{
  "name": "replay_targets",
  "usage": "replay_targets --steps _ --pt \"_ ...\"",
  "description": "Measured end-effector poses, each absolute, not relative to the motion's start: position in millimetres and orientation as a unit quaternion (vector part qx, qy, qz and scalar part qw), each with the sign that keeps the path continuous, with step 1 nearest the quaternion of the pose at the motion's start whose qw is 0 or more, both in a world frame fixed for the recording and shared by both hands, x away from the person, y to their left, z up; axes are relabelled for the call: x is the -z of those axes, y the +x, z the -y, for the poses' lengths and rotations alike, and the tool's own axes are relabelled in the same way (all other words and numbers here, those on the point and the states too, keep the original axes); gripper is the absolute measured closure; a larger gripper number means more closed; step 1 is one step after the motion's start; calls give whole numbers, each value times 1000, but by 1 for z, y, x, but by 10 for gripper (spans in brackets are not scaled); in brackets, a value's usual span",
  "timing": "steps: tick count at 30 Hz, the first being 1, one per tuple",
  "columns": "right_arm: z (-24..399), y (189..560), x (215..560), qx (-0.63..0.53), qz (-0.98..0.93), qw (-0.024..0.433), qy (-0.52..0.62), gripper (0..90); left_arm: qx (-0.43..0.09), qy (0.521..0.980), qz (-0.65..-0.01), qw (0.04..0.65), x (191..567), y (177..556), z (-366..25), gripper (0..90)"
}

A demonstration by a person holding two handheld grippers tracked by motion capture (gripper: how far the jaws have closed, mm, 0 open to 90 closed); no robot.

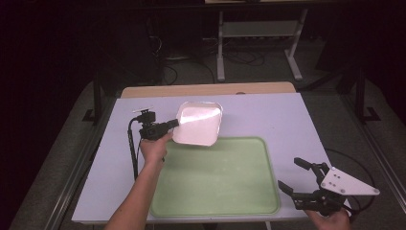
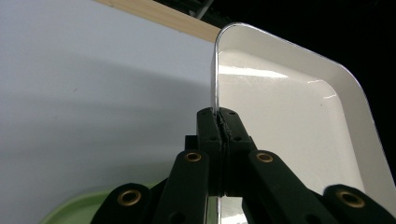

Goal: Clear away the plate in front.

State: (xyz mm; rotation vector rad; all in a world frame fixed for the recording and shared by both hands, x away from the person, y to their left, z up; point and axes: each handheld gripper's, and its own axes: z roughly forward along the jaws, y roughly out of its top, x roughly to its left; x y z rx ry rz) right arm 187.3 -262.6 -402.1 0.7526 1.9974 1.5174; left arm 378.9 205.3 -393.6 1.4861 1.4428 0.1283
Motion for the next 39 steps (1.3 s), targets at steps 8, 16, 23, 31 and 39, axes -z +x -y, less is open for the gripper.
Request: replay_targets --steps 8,16,23,31,39 --pt "261 188 403 -559 -738 256 278 143 -58 620 -593 511 397 362 -211 885" --pt "258 188 403 -557 -742 253 275 144 -57 623 -591 509 405 346 -211 886" --pt "255 188 403 -554 -745 254 271 146 -57 611 -600 513 410 333 -213 886" --pt "254 188 404 -553 -748 250 269 158 -47 615 -592 518 413 317 -208 885" --pt "254 186 403 -553 -747 253 267 158 -53 624 -591 509 413 308 -198 886"
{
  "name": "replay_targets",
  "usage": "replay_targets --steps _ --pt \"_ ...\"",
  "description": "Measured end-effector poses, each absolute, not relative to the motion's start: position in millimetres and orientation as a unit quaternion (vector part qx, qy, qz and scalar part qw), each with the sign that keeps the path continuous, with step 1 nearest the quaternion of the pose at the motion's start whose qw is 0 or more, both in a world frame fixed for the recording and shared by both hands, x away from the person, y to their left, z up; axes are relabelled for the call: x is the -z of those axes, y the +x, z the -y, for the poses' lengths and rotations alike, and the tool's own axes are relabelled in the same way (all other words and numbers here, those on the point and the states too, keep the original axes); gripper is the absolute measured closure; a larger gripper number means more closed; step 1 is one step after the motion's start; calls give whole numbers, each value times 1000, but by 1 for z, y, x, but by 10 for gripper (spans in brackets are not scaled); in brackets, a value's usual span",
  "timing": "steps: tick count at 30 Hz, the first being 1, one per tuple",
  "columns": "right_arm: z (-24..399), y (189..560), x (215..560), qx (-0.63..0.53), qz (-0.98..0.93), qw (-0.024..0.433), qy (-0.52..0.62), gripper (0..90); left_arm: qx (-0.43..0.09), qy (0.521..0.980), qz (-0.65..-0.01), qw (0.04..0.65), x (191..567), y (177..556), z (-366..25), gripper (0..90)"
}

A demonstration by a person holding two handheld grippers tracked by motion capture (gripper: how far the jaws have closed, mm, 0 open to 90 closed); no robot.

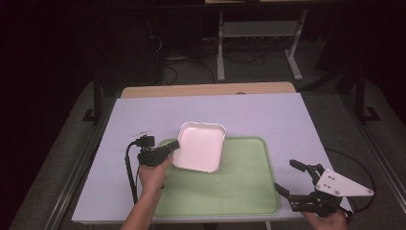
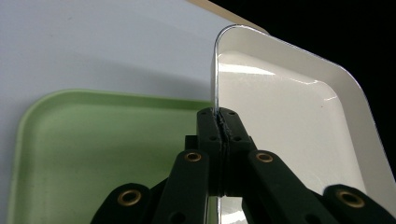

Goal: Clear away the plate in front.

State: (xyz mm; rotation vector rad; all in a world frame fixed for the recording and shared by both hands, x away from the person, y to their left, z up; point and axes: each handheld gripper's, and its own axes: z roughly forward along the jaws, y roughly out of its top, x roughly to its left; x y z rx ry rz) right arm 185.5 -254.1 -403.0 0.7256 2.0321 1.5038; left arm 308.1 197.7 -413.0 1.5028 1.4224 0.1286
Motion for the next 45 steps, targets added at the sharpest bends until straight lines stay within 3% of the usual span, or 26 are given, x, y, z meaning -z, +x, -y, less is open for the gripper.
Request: replay_targets --steps 28,33,45 --pt "253 185 403 -557 -747 251 263 158 -54 605 -627 489 428 270 -181 886" --pt "252 184 404 -558 -747 248 263 158 -87 596 -645 470 439 259 -177 885" --pt "251 183 405 -556 -750 246 260 167 -81 603 -664 435 451 256 -168 884"
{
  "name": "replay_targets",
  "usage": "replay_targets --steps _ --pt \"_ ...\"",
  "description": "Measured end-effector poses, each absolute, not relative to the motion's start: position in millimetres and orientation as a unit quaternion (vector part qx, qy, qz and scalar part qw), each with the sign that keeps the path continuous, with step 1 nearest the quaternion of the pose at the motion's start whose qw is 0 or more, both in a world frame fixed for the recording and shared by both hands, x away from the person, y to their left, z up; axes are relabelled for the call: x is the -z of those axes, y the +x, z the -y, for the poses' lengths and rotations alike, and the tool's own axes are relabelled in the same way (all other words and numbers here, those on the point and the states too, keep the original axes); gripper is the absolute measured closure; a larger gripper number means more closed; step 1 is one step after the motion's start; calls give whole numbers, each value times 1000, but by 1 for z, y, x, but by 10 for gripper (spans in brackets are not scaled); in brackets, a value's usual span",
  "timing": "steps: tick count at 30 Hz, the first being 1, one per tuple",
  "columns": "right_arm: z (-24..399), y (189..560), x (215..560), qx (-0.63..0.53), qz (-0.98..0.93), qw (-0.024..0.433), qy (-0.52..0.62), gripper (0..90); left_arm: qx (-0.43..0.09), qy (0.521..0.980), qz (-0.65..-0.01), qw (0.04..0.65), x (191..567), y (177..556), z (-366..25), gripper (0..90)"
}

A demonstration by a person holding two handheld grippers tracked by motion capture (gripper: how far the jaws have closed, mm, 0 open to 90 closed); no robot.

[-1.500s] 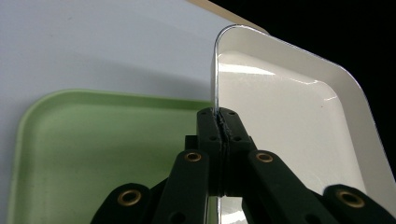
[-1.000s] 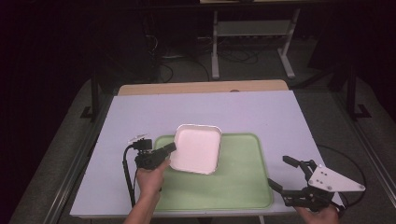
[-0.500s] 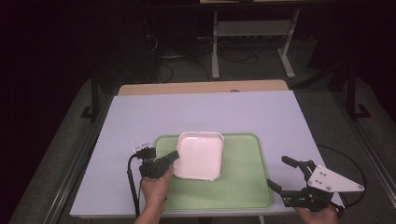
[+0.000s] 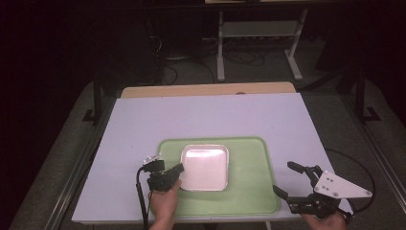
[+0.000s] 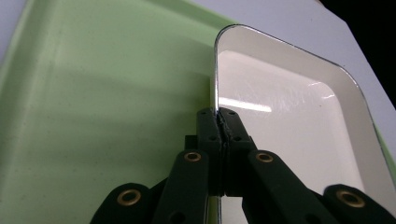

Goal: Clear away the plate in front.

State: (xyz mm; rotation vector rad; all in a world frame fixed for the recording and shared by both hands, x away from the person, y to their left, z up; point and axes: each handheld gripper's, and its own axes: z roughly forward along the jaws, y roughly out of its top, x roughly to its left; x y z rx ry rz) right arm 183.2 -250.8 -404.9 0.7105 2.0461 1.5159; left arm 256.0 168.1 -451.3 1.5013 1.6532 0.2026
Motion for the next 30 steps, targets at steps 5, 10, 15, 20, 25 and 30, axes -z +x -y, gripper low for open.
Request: replay_targets --steps 5,10,15,20,25,30 --pt "251 183 405 -555 -750 246 262 172 -86 613 -670 410 456 252 -159 875" --pt "250 183 405 -553 -752 247 259 175 -89 607 -674 411 457 249 -151 868" --pt "251 183 405 -555 -750 248 260 177 -81 596 -681 418 457 247 -150 855" --pt "252 184 405 -556 -750 247 260 178 -66 582 -692 422 459 243 -150 796" --pt "253 183 406 -557 -749 248 261 175 -53 577 -695 425 461 239 -151 835" --pt "253 184 406 -558 -747 249 262 175 -54 575 -696 426 461 233 -153 839"
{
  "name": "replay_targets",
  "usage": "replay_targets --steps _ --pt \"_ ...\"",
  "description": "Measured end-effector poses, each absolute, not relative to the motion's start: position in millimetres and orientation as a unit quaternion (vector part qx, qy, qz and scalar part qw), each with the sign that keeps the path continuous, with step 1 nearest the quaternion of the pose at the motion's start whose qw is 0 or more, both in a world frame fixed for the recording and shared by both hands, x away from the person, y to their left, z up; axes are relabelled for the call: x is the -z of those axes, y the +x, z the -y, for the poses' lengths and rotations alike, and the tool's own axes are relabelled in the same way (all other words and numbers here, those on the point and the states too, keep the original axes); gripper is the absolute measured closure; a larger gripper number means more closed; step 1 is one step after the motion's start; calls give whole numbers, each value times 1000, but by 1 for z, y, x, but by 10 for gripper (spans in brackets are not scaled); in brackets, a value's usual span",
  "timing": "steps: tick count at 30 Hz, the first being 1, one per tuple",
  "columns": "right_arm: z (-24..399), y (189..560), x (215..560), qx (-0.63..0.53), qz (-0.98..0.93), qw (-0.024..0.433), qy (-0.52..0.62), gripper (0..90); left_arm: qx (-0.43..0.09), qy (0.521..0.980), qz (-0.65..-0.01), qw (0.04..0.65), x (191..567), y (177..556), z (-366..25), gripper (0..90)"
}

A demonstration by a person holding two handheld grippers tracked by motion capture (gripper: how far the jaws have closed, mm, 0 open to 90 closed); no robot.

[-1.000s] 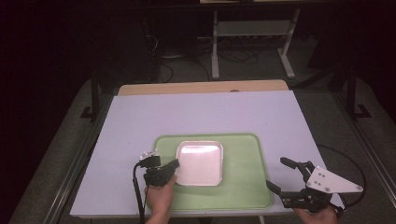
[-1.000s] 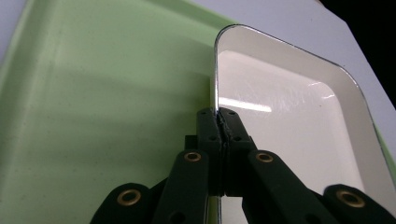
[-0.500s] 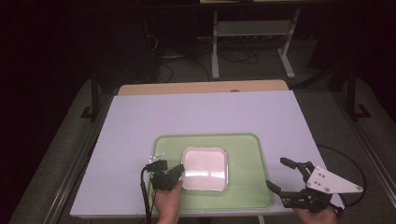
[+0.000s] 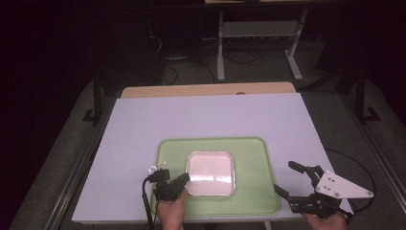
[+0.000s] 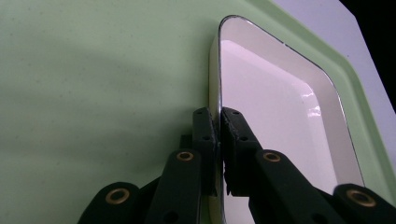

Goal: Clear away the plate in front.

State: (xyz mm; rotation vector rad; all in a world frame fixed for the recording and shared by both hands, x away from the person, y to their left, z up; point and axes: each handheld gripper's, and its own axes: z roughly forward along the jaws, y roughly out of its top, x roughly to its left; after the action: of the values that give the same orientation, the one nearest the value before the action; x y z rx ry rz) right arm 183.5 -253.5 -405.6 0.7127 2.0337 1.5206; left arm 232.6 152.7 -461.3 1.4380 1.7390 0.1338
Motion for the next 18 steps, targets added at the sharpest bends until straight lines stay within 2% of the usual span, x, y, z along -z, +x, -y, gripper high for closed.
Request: replay_targets --steps 16,18 --pt "252 184 405 -557 -748 252 258 176 -62 580 -688 431 463 221 -149 836" --pt "251 183 404 -557 -749 252 257 175 -66 578 -688 434 462 221 -150 796"
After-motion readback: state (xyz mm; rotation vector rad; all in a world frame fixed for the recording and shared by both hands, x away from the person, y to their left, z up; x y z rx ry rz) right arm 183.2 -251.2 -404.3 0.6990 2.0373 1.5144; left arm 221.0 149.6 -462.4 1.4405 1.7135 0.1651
